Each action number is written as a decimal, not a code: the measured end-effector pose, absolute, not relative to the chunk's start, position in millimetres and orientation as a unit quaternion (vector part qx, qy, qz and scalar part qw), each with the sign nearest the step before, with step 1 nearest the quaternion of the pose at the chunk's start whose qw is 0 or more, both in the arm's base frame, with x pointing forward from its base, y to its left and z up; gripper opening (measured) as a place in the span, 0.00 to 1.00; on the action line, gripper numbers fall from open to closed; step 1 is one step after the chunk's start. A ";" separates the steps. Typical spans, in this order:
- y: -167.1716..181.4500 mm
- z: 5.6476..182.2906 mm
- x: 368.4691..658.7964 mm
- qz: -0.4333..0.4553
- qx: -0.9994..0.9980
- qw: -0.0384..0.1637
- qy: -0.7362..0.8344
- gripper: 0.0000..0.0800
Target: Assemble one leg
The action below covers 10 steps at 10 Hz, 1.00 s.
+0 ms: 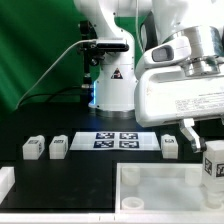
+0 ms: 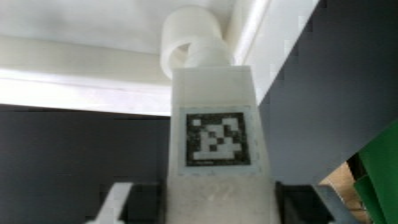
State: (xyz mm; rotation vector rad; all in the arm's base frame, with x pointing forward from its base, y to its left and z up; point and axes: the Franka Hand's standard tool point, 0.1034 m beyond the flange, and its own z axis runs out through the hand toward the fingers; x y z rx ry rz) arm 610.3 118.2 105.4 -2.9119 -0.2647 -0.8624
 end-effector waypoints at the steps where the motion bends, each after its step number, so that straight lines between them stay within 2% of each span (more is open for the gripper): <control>1: 117.2 105.1 611.3 -0.288 -0.953 0.046 -0.086 0.37; 6: 115.6 92.5 608.8 -0.290 -0.952 0.045 -0.084 0.37; 10: 116.8 90.8 610.3 -0.296 -0.952 0.040 -0.073 0.37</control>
Offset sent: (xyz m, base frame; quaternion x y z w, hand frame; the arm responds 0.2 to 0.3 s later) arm 0.0023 -0.0045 -0.0102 -0.0111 0.0074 -0.0005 0.9999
